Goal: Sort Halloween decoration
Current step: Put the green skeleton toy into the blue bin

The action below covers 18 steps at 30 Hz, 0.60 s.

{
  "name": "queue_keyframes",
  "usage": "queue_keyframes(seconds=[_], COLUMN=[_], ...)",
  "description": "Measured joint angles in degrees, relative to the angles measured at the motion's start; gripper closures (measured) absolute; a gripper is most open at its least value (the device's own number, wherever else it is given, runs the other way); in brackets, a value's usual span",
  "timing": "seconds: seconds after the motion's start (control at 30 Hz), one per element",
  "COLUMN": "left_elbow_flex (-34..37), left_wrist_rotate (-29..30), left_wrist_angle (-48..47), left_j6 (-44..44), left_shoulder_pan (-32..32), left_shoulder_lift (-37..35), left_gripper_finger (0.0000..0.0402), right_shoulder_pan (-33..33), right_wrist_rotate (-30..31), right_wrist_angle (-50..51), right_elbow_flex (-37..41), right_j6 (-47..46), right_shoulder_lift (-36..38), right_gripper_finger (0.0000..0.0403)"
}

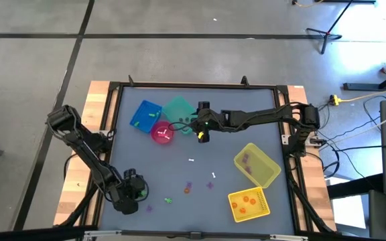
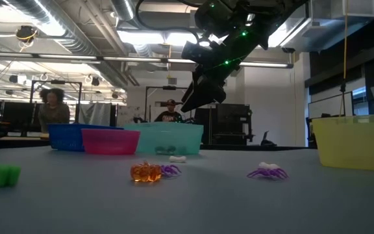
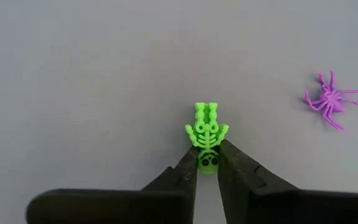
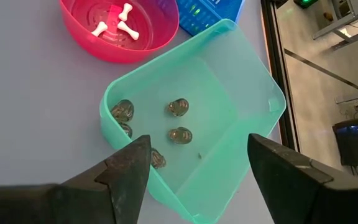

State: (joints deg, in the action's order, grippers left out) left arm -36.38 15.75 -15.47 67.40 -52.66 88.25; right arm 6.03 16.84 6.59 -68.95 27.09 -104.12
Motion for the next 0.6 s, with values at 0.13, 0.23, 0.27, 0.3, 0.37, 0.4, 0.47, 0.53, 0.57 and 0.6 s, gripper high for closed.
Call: queue_keyframes(seconds=[0.13,0.23,0.27,0.3,0.37,0.4,0.47,0.53,0.57,0.6], left_elbow_flex=[0.00,0.00,0.00,0.00,-0.01,-0.13,-0.61,-1.29,-1.52,-1.78], left_wrist_rotate=[0.02,0.02,0.02,0.01,-0.08,-0.07,-0.42,-0.84,-0.82,-0.81], left_wrist_angle=[0.22,0.23,0.23,0.22,0.20,0.05,-0.10,0.51,0.27,0.00], left_j6=[0.01,0.00,0.00,0.00,0.00,0.00,-0.01,-0.02,-0.01,-0.02], left_shoulder_pan=[0.00,0.00,0.01,0.01,0.04,0.04,0.04,0.08,0.20,0.20], left_shoulder_lift=[0.00,-0.14,-0.22,-0.37,-0.48,-0.48,-0.44,-0.35,-0.41,-0.43], left_gripper_finger=[0.0375,0.0375,0.0375,0.0375,0.0375,0.0375,0.0375,0.0375,0.0375,0.0375], right_shoulder_pan=[-0.01,-0.01,-0.01,-0.01,-0.01,-0.01,-0.01,0.00,0.01,0.00], right_wrist_rotate=[0.00,0.00,0.00,0.00,0.00,0.00,0.00,0.01,0.00,0.02], right_wrist_angle=[0.00,-0.02,-0.02,-0.01,0.00,0.00,-0.02,-0.02,-0.02,-0.04], right_elbow_flex=[0.00,0.00,0.00,0.00,0.00,0.00,0.00,0.00,0.00,0.00], right_j6=[0.02,0.02,0.02,0.02,0.02,0.02,0.02,0.02,0.02,0.02], right_shoulder_lift=[0.00,0.00,0.00,0.00,0.00,0.00,0.00,0.00,0.00,0.00], right_gripper_finger=[0.0136,0.0136,0.0136,0.0136,0.0136,0.0136,0.0136,0.0136,0.0136,0.0136])
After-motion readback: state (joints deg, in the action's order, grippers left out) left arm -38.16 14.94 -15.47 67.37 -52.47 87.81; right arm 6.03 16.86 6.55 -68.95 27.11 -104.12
